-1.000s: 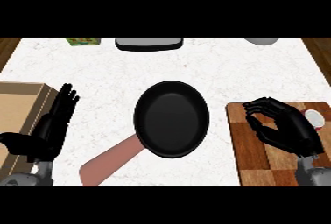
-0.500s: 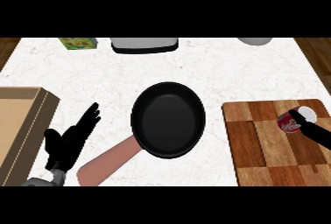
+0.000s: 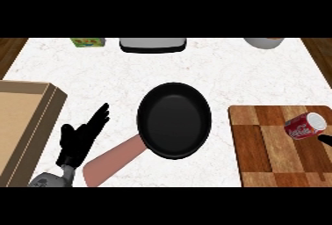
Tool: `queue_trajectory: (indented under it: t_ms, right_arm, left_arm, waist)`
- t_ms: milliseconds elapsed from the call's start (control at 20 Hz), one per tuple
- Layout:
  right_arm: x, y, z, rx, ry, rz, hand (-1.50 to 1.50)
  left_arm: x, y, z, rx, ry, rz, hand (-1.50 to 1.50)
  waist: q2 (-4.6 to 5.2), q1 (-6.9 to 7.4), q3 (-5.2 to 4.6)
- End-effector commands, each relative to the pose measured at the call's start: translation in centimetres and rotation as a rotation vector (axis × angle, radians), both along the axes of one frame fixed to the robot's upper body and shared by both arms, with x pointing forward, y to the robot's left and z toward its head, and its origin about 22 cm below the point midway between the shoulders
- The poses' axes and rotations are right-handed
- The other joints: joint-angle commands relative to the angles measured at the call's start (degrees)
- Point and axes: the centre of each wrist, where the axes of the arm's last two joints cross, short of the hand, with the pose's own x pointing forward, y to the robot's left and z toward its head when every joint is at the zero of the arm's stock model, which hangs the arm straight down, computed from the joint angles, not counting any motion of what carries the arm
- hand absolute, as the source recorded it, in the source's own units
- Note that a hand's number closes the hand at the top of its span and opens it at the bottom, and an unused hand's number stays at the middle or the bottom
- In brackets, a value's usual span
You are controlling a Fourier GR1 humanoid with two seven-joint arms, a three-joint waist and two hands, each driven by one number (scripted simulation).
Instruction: Pick the can from the cutting board and place it in the pot
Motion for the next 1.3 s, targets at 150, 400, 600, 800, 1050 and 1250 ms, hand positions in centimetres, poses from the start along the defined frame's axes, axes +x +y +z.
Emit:
queue_trajectory:
  t_ms: [150, 400, 600, 800, 1050, 1250]
  right_arm:
    - [1.9, -1.4, 1.7, 0.137, 0.203, -0.024, -1.50]
    - [4.3, -1.3, -0.5, 0.157, 0.441, 0.045, -1.50]
    - [3.8, -2.3, -3.9, 0.094, 0.590, 0.105, -1.50]
    - [3.3, -3.7, -6.7, 0.064, 0.592, 0.103, -1.50]
    - [3.3, -5.3, -8.3, 0.041, 0.502, 0.039, -1.50]
    - [1.4, -7.5, -8.8, 0.094, 0.449, 0.043, -1.50]
  left_arm:
    - [1.0, -1.1, 1.3, -0.001, -0.006, -0.021, 0.00]
    - [0.6, -1.1, 1.2, -0.012, 0.008, -0.021, 0.00]
    - [0.4, -1.6, -0.4, -0.005, 0.009, -0.024, 0.00]
    - [-0.2, 0.2, -1.1, -0.003, 0.013, -0.030, 0.00]
    - [1.4, -0.7, 0.0, 0.004, 0.020, -0.029, 0.00]
    - [0.2, -0.9, -0.3, 0.000, -0.012, -0.007, 0.00]
  waist:
    - [0.11, 1.17, 0.12]
    - [0.21, 1.97, 0.15]
    - [0.24, 1.28, 0.13]
    - [0.14, 1.02, 0.12]
    - [0.14, 1.00, 0.13]
    - [0.07, 0.87, 0.12]
